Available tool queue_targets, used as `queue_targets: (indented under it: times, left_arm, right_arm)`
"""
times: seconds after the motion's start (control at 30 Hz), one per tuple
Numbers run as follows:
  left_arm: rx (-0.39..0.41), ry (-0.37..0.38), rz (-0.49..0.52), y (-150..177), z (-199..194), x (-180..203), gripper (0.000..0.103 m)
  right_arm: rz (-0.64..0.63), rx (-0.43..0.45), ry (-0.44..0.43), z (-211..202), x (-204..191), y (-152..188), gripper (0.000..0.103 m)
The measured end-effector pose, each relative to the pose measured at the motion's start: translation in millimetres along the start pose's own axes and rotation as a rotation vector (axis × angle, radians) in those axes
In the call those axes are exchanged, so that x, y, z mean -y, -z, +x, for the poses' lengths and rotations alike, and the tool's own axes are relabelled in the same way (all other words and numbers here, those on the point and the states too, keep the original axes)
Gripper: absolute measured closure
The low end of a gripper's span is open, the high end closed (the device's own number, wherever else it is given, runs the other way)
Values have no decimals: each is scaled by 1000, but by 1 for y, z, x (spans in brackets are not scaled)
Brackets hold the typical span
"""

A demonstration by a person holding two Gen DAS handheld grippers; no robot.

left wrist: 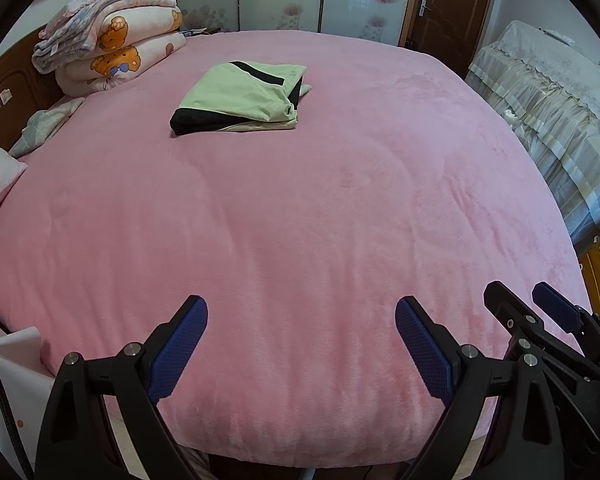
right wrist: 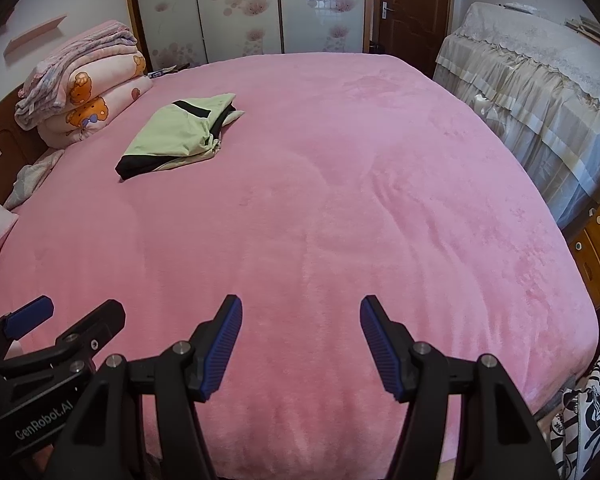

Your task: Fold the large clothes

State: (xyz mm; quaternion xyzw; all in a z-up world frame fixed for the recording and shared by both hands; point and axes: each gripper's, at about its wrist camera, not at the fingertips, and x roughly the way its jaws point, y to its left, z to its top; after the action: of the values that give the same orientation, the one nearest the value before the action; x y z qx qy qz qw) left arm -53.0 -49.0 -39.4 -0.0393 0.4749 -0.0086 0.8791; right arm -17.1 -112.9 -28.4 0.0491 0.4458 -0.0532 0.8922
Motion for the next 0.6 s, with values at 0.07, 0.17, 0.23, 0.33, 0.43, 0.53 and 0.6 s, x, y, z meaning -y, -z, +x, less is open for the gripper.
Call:
queue_targets:
  times: [0.07, 0.17, 0.23, 0.33, 0.43, 0.53, 0.6]
  left_arm:
    - [1, -1, 0, 0, 0, 0, 9]
    - [2, -3, 2, 0, 0, 0, 9]
    - [2, -2, 2, 0, 0, 0, 9]
    - [0, -7, 6, 0, 1, 0, 9]
    - [-2, -10, 8, 0, 2, 2, 9]
    - [-5, -9, 7, -1, 3, 2, 9]
    - [-8, -9, 7, -1, 4, 1, 9]
  right_arm:
    - [2, 0, 0, 0, 0, 0, 41]
    - [-1, 0, 4, 0, 0, 0, 41]
    - [-2, 3, 8, 0, -1, 1, 41]
    - [-3, 4, 12, 0, -1, 1, 41]
    - [-5, 2, 16, 0, -1, 1, 41]
    - [-5, 0, 19, 1, -2, 0, 41]
    - [-6, -1, 22, 1, -3, 0, 41]
